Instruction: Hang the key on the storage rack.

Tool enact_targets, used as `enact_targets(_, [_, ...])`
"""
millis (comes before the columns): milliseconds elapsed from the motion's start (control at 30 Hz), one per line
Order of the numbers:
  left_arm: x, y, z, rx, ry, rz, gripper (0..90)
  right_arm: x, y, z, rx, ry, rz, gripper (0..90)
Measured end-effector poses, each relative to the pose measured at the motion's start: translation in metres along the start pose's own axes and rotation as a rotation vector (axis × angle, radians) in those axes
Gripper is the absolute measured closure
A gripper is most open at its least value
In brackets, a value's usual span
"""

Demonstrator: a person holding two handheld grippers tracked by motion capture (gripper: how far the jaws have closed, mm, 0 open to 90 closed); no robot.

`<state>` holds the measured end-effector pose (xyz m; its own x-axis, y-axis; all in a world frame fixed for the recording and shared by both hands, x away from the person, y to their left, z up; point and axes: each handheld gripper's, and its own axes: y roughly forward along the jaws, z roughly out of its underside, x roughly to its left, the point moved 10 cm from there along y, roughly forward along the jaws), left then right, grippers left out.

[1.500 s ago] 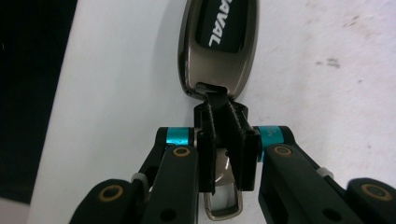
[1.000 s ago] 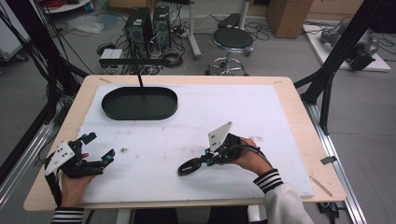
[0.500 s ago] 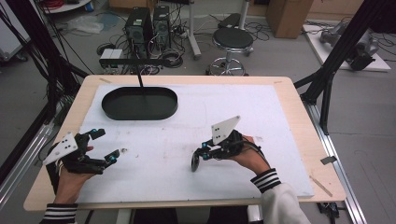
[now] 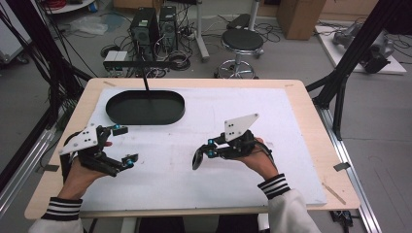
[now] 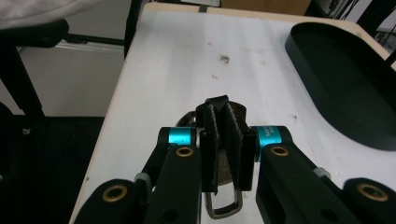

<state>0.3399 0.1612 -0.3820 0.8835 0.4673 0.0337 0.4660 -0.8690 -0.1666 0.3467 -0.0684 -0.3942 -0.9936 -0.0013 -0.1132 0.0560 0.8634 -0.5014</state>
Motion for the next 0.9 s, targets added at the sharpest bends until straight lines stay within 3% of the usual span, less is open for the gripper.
enact_targets(267, [-0.012, 0.021, -0.013, 0.022, 0.005, 0.085, 1.7, -0.005, -0.001, -0.024, -0.055, -0.004, 0.006, 84.4])
enact_targets(633, [-0.023, 0.046, -0.024, 0.045, 0.0, 0.159, 1.7, -0.01, -0.005, -0.045, -0.094, 0.008, 0.014, 84.4])
enact_targets(900, [-0.033, 0.067, -0.03, 0.098, 0.031, 0.229, 1.7, -0.011, -0.006, -0.059, -0.109, -0.006, 0.006, 84.4])
